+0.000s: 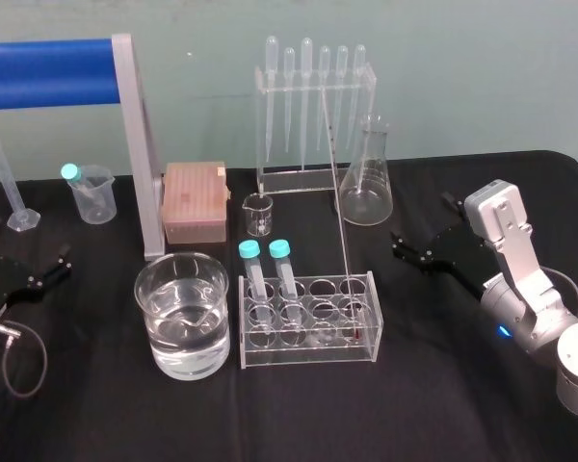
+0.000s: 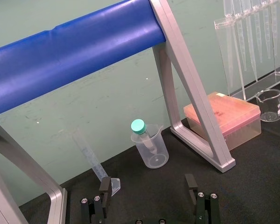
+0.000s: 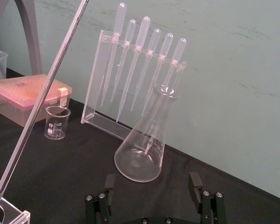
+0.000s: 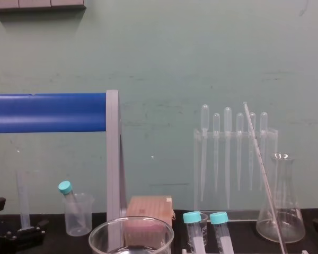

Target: Hold the thermometer with one hand and immerse one end into the beaker, then reinsert it into the test tube rack.

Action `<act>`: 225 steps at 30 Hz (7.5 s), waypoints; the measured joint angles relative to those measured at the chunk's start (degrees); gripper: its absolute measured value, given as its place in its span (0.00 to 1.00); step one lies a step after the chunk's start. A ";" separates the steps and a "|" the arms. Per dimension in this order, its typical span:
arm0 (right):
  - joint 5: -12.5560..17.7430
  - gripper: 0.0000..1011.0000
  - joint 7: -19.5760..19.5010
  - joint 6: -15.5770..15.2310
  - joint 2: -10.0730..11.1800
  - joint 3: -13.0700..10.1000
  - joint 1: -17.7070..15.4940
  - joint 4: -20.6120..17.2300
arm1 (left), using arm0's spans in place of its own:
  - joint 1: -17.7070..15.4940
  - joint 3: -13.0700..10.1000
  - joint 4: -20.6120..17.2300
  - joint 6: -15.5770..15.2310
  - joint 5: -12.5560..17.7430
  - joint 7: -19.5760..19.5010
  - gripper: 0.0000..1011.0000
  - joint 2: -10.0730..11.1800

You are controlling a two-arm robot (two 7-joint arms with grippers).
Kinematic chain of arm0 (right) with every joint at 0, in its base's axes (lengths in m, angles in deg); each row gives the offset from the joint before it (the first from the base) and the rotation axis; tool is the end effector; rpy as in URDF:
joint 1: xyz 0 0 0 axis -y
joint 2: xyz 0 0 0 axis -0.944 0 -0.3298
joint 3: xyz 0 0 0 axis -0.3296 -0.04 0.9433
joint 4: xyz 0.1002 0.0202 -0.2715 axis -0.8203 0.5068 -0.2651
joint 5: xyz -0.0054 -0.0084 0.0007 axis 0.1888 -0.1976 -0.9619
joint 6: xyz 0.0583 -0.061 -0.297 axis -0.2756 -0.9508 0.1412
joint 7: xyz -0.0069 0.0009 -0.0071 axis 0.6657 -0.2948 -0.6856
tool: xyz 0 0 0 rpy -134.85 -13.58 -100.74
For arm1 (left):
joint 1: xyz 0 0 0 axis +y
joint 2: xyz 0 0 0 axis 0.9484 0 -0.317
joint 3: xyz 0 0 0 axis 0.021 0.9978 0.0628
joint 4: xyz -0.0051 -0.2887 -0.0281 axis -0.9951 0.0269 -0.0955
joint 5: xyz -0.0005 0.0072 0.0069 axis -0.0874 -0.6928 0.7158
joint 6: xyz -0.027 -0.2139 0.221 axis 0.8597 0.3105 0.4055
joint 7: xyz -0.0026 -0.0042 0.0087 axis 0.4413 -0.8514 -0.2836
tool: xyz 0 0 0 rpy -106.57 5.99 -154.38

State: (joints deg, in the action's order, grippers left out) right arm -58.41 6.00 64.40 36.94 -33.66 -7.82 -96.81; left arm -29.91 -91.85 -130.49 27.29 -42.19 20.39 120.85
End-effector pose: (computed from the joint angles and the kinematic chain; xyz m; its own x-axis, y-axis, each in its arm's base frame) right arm 0.3580 -0.0827 -0.3021 0.2921 -0.8803 0.3739 0.9553 0.2872 -0.0702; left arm 0.3580 0.0827 -0.3023 0.2922 0.8803 0.3737 -0.9553 0.2873 0.0704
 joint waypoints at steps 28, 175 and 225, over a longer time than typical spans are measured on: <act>0.00 0.99 0.00 0.00 0.00 0.00 0.00 0.00 | 0.00 0.00 0.00 0.00 0.00 0.00 1.00 0.00; 12.03 0.99 12.96 -13.24 -22.28 -12.64 3.60 -4.53 | 0.00 0.00 0.00 0.00 0.00 0.00 1.00 0.00; 12.09 0.06 12.84 -13.13 -22.32 -12.65 3.60 -4.52 | 0.00 0.00 0.00 0.00 0.00 0.00 1.00 0.00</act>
State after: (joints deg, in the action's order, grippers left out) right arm -46.32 18.84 51.27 14.62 -46.30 -4.22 -101.32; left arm -29.92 -91.85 -130.49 27.29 -42.19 20.39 120.85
